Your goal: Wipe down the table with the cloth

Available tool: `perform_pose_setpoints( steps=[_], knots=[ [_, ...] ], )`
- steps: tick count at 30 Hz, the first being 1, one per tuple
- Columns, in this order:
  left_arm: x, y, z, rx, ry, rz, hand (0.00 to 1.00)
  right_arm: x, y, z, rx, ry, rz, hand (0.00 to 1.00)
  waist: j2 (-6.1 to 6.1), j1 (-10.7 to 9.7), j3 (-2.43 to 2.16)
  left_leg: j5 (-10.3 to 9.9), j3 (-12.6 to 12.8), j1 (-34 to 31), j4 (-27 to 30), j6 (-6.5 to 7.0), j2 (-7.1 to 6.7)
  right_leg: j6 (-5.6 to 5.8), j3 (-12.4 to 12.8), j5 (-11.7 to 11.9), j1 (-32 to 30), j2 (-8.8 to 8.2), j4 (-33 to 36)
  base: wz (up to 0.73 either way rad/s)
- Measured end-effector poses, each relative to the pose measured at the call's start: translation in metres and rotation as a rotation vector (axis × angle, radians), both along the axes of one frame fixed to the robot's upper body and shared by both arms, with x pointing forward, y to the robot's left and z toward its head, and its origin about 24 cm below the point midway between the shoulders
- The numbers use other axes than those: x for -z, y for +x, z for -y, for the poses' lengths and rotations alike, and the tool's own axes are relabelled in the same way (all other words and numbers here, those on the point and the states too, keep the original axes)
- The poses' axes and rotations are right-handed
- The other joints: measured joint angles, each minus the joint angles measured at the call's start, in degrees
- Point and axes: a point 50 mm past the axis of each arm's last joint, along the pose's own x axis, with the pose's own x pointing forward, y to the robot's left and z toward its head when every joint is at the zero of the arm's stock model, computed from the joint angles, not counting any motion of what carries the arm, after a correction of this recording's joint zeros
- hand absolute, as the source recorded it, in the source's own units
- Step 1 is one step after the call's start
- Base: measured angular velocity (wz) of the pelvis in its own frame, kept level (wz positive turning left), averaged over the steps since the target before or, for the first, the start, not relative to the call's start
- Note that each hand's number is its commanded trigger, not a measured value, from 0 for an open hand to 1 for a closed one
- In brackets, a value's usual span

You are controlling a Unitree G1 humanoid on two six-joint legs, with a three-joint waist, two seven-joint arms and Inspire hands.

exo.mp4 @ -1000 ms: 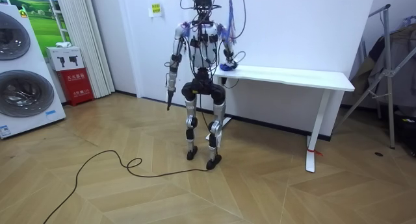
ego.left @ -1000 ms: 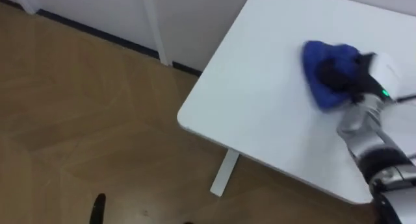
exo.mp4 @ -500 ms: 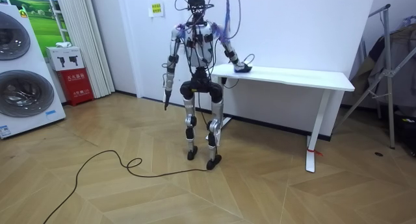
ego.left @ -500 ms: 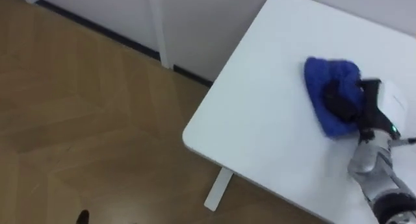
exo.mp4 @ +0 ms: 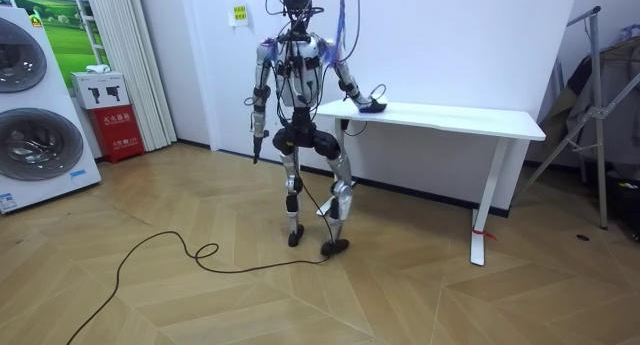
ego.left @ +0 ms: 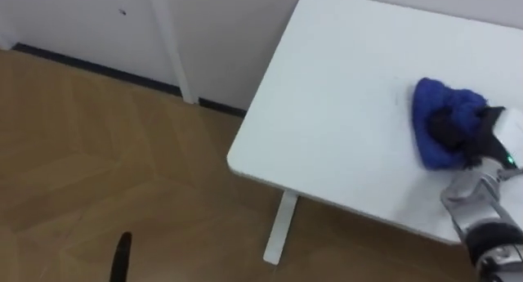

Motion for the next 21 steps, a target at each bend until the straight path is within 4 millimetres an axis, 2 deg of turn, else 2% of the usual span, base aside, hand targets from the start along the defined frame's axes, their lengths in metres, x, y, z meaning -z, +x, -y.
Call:
perform_pose_setpoints(
  steps=[1,3,4,5,6,7,8,9,10,11,12,13,14,15,16,17,18,19,20,21],
  knots=[
    [-0.003,0.006,-0.005,0.004,0.015,0.016,0.00,-0.006,0.008,-0.008,-0.041,-0.017,0.014,1.00,-0.73,1.2,-0.21,0.5,-1.5,-1.8,0.5,-1.28,1.55,0.41,1.3,1.2,0.3,-0.68,-5.0,0.23],
    [-0.009,0.006,-0.019,0.014,0.054,0.016,0.00,-0.010,0.012,-0.012,-0.074,-0.019,0.034,1.00,-1.40,1.0,-0.23,2.3,-8.3,-4.4,-0.3,-4.37,2.63,1.62,1.6,5.3,3.8,-1.31,-16.7,0.67],
    [-0.010,0.006,-0.023,0.018,0.066,0.011,0.00,-0.009,0.011,-0.012,-0.079,-0.012,0.037,1.00,-1.76,0.5,-0.27,2.7,-9.6,-4.6,-0.7,-5.21,2.86,1.72,1.4,6.4,4.7,-1.40,-19.0,1.02],
    [-0.013,0.005,-0.032,0.018,0.089,0.002,0.00,-0.005,0.007,-0.012,-0.093,-0.005,0.038,1.00,-2.17,-0.8,-0.38,3.3,-13.0,-5.1,-0.8,-7.31,3.71,2.05,0.8,8.5,7.1,-0.95,-22.0,1.12],
    [-0.018,0.006,-0.043,0.016,0.117,0.005,0.00,0.002,0.001,-0.011,-0.105,0.004,0.026,1.00,-3.11,-1.4,-0.44,3.8,-14.9,-5.3,-0.8,-9.63,5.35,1.91,-0.3,9.2,8.2,-0.15,-22.2,1.08],
    [-0.022,0.007,-0.049,0.011,0.132,0.012,0.00,0.004,-0.001,-0.011,-0.116,0.009,0.025,1.00,-3.61,-1.5,-0.34,4.2,-15.5,-5.2,-0.8,-10.86,6.29,1.84,-1.5,9.2,8.3,0.16,-21.2,0.79],
    [-0.025,0.007,-0.056,-0.014,0.146,0.027,0.00,0.008,-0.005,-0.010,-0.137,0.011,0.017,1.00,-3.93,-1.7,-0.65,4.7,-17.3,-5.0,-1.1,-12.52,8.45,6.85,-3.4,6.3,7.8,1.46,-16.4,0.44],
    [-0.026,0.005,-0.058,-0.025,0.148,0.028,0.00,0.009,-0.008,-0.007,-0.143,0.006,0.012,1.00,-3.87,-1.8,-0.72,5.1,-18.4,-4.4,-1.9,-12.05,9.58,5.46,-4.4,4.2,7.5,2.63,-14.2,0.36],
    [-0.023,-0.006,-0.059,-0.039,0.145,0.013,0.00,0.014,-0.015,0.000,-0.144,0.001,-0.009,1.00,-3.61,-2.1,-0.82,6.7,-18.7,-2.6,-5.4,-10.31,11.56,3.81,-5.4,1.4,7.4,4.52,-11.9,0.15],
    [-0.017,-0.022,-0.055,-0.047,0.131,-0.026,0.00,0.018,-0.022,0.010,-0.130,-0.012,-0.031,1.00,-3.52,-2.6,-1.72,9.0,-18.0,-0.7,-8.6,-9.55,12.95,2.42,-6.2,-0.2,7.6,6.02,-10.9,0.29],
    [-0.010,-0.037,-0.050,-0.059,0.110,-0.058,0.00,0.021,-0.032,0.022,-0.105,-0.024,-0.051,1.00,-3.49,-3.7,-2.23,12.4,-16.9,0.0,-10.7,-9.59,13.35,1.65,-7.2,-1.2,8.3,6.94,-10.7,0.36],
    [-0.008,-0.042,-0.046,-0.064,0.097,-0.069,0.00,0.022,-0.035,0.027,-0.096,-0.029,-0.063,1.00,-3.67,-4.2,-2.25,13.7,-15.6,0.2,-10.8,-9.63,13.33,1.52,-7.7,-1.5,8.9,7.19,-10.8,0.34],
    [-0.004,-0.052,-0.041,-0.062,0.075,-0.092,0.00,0.023,-0.040,0.032,-0.077,-0.033,-0.076,1.00,-3.50,-4.3,-2.06,14.9,-11.9,1.0,-10.8,-9.35,13.29,0.85,-7.9,-1.9,9.2,7.58,-10.9,0.12],
    [0.000,-0.060,-0.036,-0.053,0.061,-0.112,0.00,0.023,-0.039,0.032,-0.078,-0.033,-0.079,1.00,-3.49,-4.8,-1.97,15.2,-9.0,1.4,-9.6,-9.49,13.22,0.19,-8.2,-2.3,9.9,8.18,-11.3,0.03],
    [0.001,-0.061,-0.033,-0.048,0.057,-0.117,0.00,0.022,-0.038,0.030,-0.086,-0.032,-0.077,1.00,-3.21,-5.1,-1.63,14.9,-7.8,1.3,-8.3,-9.54,13.05,-0.05,-8.3,-2.4,10.5,8.57,-11.8,0.00],
    [0.002,-0.061,-0.030,-0.036,0.053,-0.116,0.00,0.017,-0.031,0.022,-0.121,-0.030,-0.064,1.00,-3.07,-5.0,-0.94,13.2,-6.1,1.0,-5.1,-8.98,12.16,-0.59,-8.3,-2.6,11.0,9.01,-12.4,0.00],
    [0.002,-0.060,-0.028,-0.028,0.051,-0.116,0.00,0.015,-0.027,0.015,-0.139,-0.036,-0.064,1.00,-2.78,-4.8,-0.62,11.9,-6.1,0.9,-3.4,-8.63,11.42,-0.86,-8.2,-2.6,11.3,9.45,-12.9,-0.18],
    [0.003,-0.059,-0.024,-0.010,0.049,-0.120,0.00,0.013,-0.020,0.004,-0.168,-0.046,-0.068,1.00,-2.29,-3.8,-0.49,9.1,-6.1,0.4,-0.3,-7.44,9.45,-1.40,-7.6,-2.3,11.5,10.27,-14.0,-0.38],
    [0.005,-0.058,-0.021,0.013,0.048,-0.124,0.00,0.007,-0.012,-0.007,-0.200,-0.052,-0.066,1.00,-2.17,-2.1,-0.50,6.1,-6.2,0.2,1.8,-6.50,6.87,-1.95,-5.9,-1.9,11.0,10.99,-14.4,-0.80],
    [0.006,-0.060,-0.017,0.015,0.039,-0.134,0.00,-0.002,0.001,-0.023,-0.253,-0.074,-0.062,1.00,-1.87,0.4,-0.52,3.5,-6.5,0.6,1.2,-6.15,4.06,-2.60,-3.8,-1.0,10.4,11.87,-15.0,-0.82]
  ],
)
